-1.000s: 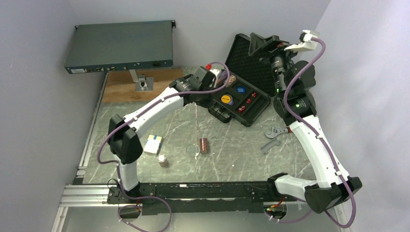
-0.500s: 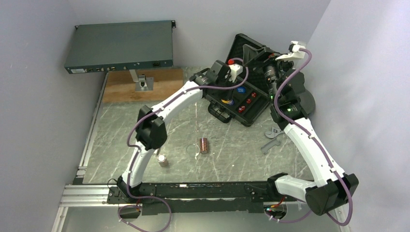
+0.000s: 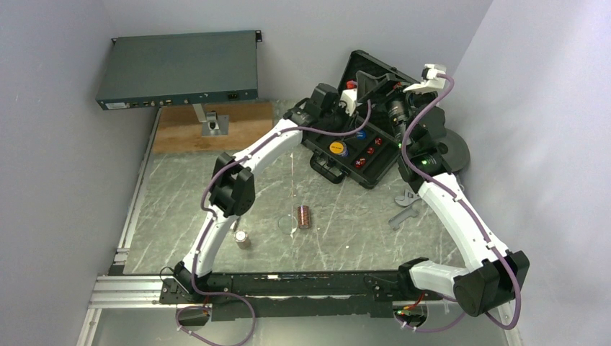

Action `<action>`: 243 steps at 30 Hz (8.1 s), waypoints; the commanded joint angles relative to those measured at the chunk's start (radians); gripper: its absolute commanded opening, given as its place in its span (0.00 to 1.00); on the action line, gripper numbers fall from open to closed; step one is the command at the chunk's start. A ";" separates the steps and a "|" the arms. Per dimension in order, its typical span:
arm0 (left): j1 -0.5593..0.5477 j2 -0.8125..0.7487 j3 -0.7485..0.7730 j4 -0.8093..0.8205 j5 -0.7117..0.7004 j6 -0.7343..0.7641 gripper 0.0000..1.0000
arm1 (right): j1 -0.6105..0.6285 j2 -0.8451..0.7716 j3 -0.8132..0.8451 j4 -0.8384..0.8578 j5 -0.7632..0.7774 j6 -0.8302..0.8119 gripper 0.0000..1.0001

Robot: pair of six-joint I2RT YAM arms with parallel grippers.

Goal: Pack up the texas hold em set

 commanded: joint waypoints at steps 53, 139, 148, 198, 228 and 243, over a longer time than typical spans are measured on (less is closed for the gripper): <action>-0.056 0.162 -0.121 0.522 -0.016 -0.165 0.17 | 0.002 0.008 -0.051 0.091 0.008 0.040 1.00; -0.019 -1.312 -1.352 -0.523 -0.537 -0.532 0.81 | 0.024 -0.056 0.002 -0.117 -0.053 0.117 1.00; -0.020 -1.270 -1.387 -0.561 -0.549 -0.564 0.79 | 0.024 -0.063 -0.003 -0.122 -0.031 0.100 1.00; 0.043 -1.114 -1.524 -0.441 -0.439 -0.564 0.60 | 0.022 -0.084 -0.018 -0.134 0.018 0.065 1.00; 0.087 -1.160 -1.263 -0.539 -0.401 -0.449 0.00 | 0.022 -0.072 -0.024 -0.089 -0.202 -0.096 1.00; 0.189 -1.191 -1.030 -0.594 -0.277 -0.350 0.00 | 0.033 0.161 -0.058 0.082 -1.434 -0.253 0.93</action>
